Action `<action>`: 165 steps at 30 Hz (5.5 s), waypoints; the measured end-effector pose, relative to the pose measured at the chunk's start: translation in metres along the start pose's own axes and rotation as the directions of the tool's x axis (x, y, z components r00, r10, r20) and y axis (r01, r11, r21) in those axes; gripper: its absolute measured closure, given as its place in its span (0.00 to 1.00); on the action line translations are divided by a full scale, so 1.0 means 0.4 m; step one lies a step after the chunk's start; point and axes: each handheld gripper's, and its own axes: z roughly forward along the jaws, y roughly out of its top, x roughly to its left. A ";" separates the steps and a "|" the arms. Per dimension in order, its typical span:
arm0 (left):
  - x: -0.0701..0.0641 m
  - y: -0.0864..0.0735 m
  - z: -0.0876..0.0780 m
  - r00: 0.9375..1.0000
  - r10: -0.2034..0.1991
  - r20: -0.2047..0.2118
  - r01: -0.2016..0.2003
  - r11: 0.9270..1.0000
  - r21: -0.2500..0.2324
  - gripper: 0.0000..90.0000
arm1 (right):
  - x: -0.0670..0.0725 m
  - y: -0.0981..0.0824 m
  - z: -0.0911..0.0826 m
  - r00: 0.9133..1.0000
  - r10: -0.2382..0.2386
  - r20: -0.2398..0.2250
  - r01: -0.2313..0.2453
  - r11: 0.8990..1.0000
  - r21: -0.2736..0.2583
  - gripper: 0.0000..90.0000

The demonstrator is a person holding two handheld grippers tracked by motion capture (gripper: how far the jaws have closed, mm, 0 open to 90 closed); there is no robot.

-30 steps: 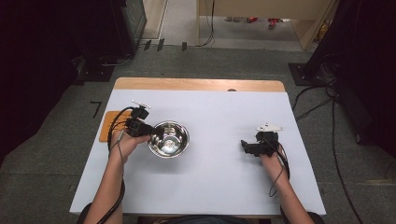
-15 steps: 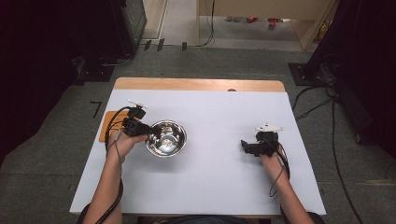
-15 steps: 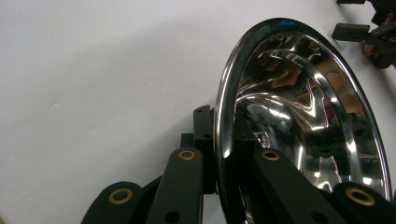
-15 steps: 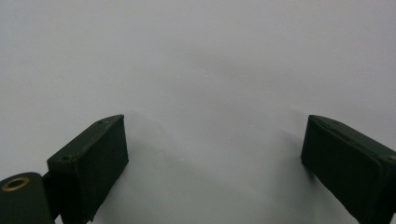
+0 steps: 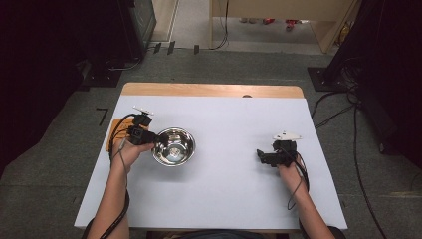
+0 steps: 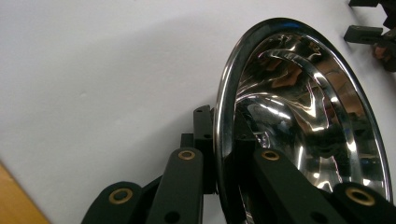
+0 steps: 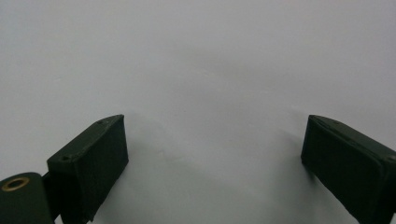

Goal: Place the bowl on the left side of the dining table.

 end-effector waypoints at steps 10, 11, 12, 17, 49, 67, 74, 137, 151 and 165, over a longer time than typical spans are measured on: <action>0.023 0.001 -0.007 1.000 -0.021 -0.018 0.021 1.000 -0.009 0.97 | 0.000 0.000 0.000 1.000 0.000 -0.001 0.000 1.000 0.000 0.08; 0.026 0.002 -0.008 0.999 -0.025 -0.021 0.024 1.000 -0.010 0.97 | 0.000 0.000 0.000 1.000 0.000 -0.001 0.000 1.000 0.000 0.08; 0.028 0.002 -0.009 0.999 -0.027 -0.021 0.026 1.000 -0.010 0.97 | 0.000 0.000 0.000 1.000 0.000 0.000 0.000 1.000 0.000 0.08; 0.037 0.001 -0.012 0.999 -0.032 -0.028 0.031 0.999 -0.008 0.97 | 0.000 0.000 0.000 1.000 0.000 0.000 0.000 1.000 0.000 0.07; 0.080 -0.006 -0.035 0.992 -0.092 -0.083 0.090 0.996 -0.023 0.97 | 0.000 0.000 0.000 1.000 0.000 -0.001 0.000 1.000 0.001 0.07; 0.118 -0.002 -0.065 0.989 -0.103 -0.108 0.101 0.995 -0.026 0.97 | 0.000 0.000 0.000 1.000 -0.001 0.000 0.001 1.000 0.000 0.07; 0.139 -0.003 -0.070 0.986 -0.121 -0.116 0.118 0.992 -0.039 0.97 | 0.000 0.000 0.000 1.000 -0.001 0.000 0.001 1.000 -0.001 0.07; 0.290 -0.089 -0.206 0.933 -0.300 -0.199 0.255 0.941 -0.223 0.97 | 0.001 -0.001 0.000 1.000 0.001 0.001 -0.001 1.000 -0.001 0.07; 0.315 -0.112 -0.204 0.905 -0.352 -0.240 0.291 0.923 -0.253 0.97 | 0.001 -0.001 0.000 1.000 0.001 0.001 -0.001 1.000 -0.001 0.08; 0.308 -0.108 -0.188 0.912 -0.308 -0.270 0.241 0.937 -0.255 0.74 | 0.001 -0.001 -0.001 1.000 0.001 0.001 -0.001 1.000 -0.001 0.08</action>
